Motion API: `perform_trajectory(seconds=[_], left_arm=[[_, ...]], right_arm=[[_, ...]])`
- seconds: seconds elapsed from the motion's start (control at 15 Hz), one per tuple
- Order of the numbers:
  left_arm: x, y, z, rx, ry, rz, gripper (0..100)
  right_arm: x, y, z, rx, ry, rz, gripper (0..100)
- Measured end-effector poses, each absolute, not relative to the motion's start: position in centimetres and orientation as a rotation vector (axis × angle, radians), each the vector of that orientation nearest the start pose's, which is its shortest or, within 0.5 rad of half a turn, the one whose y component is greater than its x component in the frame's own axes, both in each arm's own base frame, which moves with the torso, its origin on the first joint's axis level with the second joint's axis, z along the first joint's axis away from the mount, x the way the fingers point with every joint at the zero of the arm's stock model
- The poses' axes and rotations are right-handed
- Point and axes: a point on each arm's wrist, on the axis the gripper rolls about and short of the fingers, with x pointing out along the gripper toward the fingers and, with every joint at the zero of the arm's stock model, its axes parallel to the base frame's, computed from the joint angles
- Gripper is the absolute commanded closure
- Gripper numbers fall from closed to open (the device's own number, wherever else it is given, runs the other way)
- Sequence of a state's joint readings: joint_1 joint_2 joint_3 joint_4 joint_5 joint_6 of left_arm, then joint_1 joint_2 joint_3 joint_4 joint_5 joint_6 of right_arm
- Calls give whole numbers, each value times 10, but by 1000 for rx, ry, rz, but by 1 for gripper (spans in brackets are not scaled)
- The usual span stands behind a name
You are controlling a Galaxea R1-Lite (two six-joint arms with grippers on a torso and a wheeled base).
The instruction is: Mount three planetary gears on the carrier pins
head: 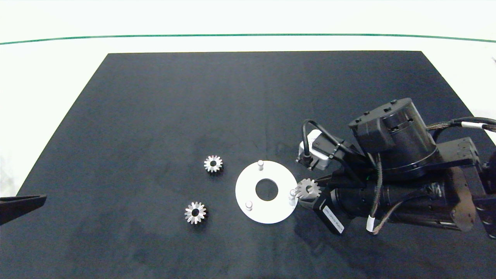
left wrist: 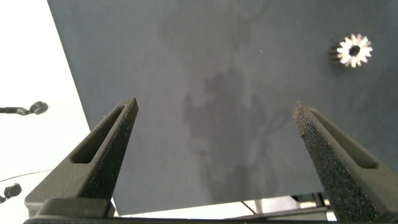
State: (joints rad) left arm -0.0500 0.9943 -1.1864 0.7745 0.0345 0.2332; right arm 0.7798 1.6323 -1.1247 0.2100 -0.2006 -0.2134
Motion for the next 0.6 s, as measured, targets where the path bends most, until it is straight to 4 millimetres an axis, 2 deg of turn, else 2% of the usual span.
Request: perform_trajectory(seconds=[0.6], left_arm=[[79, -4, 302, 253, 581, -88, 0]], right_arm=[[220, 212, 203, -542, 615, 621, 90]])
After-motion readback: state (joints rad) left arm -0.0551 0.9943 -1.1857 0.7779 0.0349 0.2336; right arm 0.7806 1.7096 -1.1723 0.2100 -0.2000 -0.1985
